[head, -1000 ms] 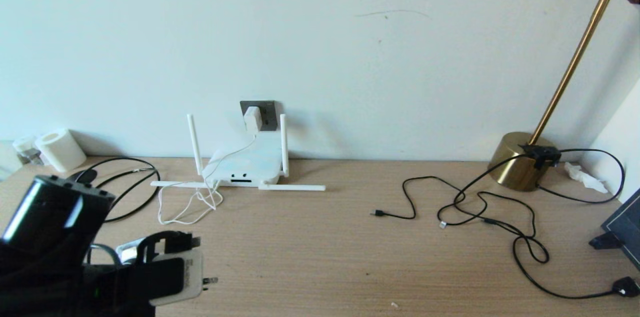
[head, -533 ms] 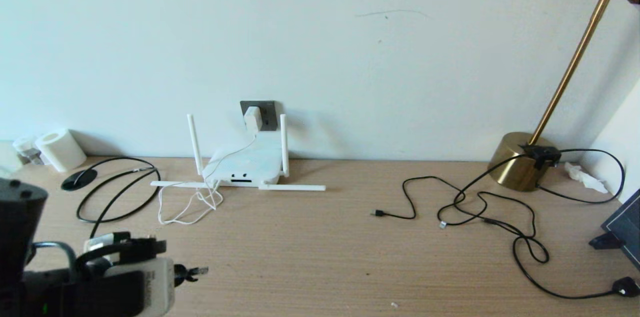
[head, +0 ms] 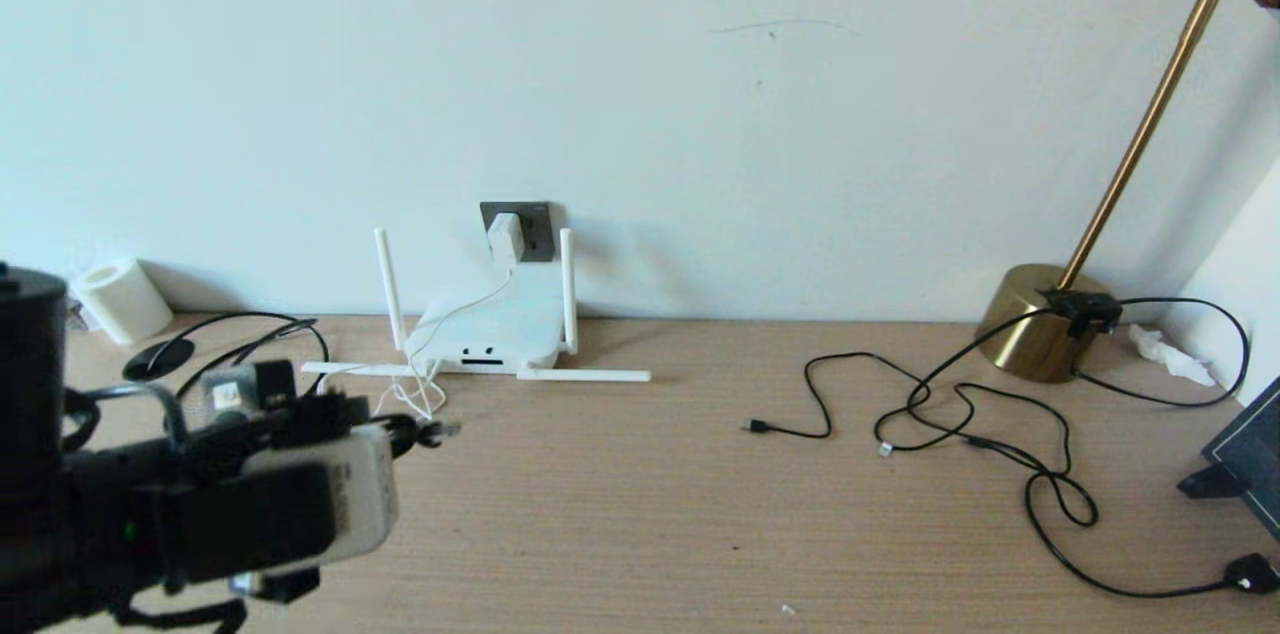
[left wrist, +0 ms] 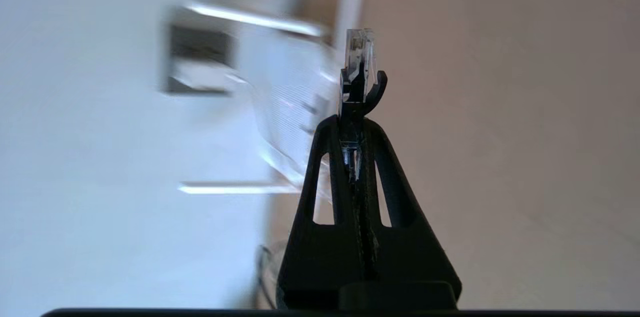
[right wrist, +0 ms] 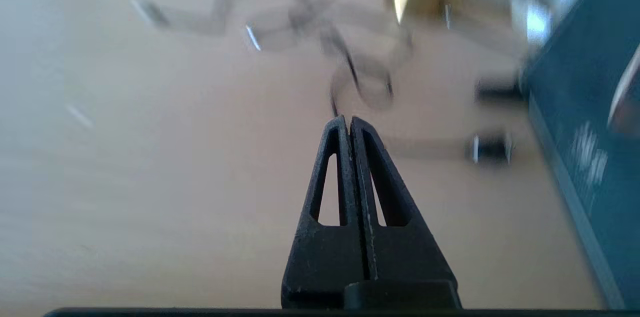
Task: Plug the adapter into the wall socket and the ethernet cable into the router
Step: Hand it to the other hand
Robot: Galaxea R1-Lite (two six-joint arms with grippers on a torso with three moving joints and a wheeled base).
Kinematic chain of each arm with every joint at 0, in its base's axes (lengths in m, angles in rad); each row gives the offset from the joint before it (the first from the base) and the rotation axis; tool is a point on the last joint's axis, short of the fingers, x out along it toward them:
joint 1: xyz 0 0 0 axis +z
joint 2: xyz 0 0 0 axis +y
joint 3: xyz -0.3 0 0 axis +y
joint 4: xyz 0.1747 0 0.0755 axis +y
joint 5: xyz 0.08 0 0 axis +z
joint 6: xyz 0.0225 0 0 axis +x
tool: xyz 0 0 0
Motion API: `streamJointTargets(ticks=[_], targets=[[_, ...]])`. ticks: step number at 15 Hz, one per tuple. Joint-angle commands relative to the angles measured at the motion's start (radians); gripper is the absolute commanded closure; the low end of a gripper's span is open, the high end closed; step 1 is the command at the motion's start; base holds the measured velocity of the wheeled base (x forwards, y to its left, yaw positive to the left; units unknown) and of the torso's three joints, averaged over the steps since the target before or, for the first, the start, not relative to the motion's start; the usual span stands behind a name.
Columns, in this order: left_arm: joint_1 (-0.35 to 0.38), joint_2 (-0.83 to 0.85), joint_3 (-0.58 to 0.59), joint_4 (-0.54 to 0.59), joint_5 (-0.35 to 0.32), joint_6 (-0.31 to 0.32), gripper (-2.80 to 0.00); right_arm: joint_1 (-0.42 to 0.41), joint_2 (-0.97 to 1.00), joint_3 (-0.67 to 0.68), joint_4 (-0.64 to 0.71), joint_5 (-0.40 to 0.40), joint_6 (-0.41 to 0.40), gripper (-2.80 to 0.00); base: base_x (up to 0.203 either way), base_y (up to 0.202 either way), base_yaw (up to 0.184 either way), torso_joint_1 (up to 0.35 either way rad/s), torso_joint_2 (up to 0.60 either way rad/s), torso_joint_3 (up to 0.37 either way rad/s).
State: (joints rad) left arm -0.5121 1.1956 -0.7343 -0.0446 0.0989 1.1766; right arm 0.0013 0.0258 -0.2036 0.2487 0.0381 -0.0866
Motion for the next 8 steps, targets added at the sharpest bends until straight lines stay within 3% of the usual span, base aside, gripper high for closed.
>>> streamJointTargets(ticks=[1, 3, 6, 8], targets=[[-0.005, 0.081, -0.072, -0.011, 0.003, 0.005, 0.0, 0.0, 0.102, -0.107, -0.001, 0.037, 0.001, 0.0, 0.0, 0.0, 0.0, 0.0, 0.0, 0.0], [0.001, 0.135, -0.155, -0.03, 0.006, -0.006, 0.0, 0.001, 0.33, -0.263, -0.001, 0.158, 0.004, 0.0, 0.0, 0.0, 0.0, 0.0, 0.0, 0.0], [0.038, 0.183, -0.188, -0.05, 0.006, -0.03, 0.0, 0.01, 0.684, -0.45, -0.003, 0.392, 0.005, 0.0, 0.0, 0.0, 0.0, 0.0, 0.0, 0.0], [0.063, 0.205, -0.194, -0.057, 0.004, -0.031, 0.0, 0.054, 0.912, -0.55, -0.004, 0.504, 0.011, 0.0, 0.0, 0.0, 0.0, 0.0, 0.0, 0.0]])
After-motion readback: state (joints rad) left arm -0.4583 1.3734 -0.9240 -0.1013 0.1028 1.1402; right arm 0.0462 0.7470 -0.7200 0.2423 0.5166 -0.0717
